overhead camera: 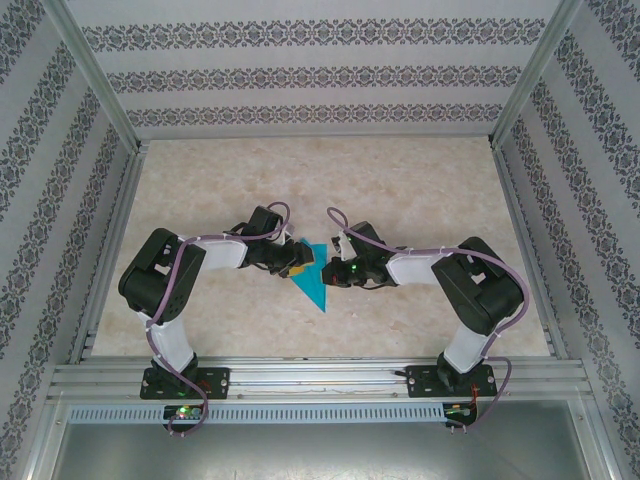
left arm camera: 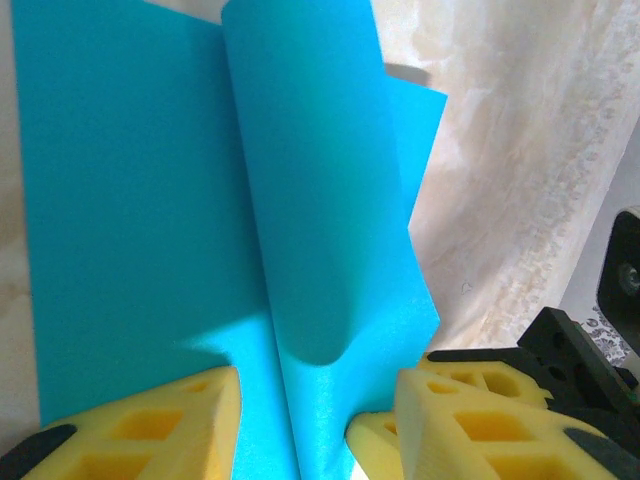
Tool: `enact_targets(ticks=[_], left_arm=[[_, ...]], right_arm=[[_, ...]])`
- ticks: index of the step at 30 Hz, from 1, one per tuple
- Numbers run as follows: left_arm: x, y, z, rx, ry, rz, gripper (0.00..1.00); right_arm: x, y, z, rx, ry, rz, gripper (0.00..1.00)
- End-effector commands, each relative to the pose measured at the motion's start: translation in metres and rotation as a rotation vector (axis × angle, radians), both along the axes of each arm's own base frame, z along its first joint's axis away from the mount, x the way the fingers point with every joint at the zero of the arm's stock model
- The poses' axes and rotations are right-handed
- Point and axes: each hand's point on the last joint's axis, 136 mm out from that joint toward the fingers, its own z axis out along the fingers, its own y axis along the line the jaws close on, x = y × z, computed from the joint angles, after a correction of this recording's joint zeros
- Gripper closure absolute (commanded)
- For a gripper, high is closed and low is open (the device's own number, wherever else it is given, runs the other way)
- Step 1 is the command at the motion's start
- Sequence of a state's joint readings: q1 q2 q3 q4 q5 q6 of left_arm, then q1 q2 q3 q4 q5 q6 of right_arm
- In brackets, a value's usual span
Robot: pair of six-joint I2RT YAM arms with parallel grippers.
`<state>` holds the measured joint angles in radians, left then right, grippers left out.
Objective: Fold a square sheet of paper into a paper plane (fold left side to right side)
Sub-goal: Fourth fold the wing at the center of the table.
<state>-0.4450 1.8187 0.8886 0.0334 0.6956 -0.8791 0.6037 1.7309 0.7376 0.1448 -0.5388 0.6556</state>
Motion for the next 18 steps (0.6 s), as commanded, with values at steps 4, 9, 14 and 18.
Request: enact_targets(ticks=[4,9,14,18], left_arm=[[-0.020,0.016,-0.030,0.111,0.091,0.013,0.55],[-0.019,0.017,-0.029,0.111,0.091,0.016,0.55],[-0.020,0.017,-0.030,0.111,0.094,0.015,0.55],[-0.020,0.017,-0.028,0.108,0.088,0.015,0.54]], right_arm=[[0.009,-0.003,-0.005,-0.024,-0.007,-0.005,0.96],[0.010,-0.002,-0.007,-0.026,-0.002,-0.004,0.96],[0.009,-0.004,-0.012,-0.040,0.006,-0.004,0.96],[0.005,-0.005,-0.017,-0.049,0.023,-0.005,0.96]])
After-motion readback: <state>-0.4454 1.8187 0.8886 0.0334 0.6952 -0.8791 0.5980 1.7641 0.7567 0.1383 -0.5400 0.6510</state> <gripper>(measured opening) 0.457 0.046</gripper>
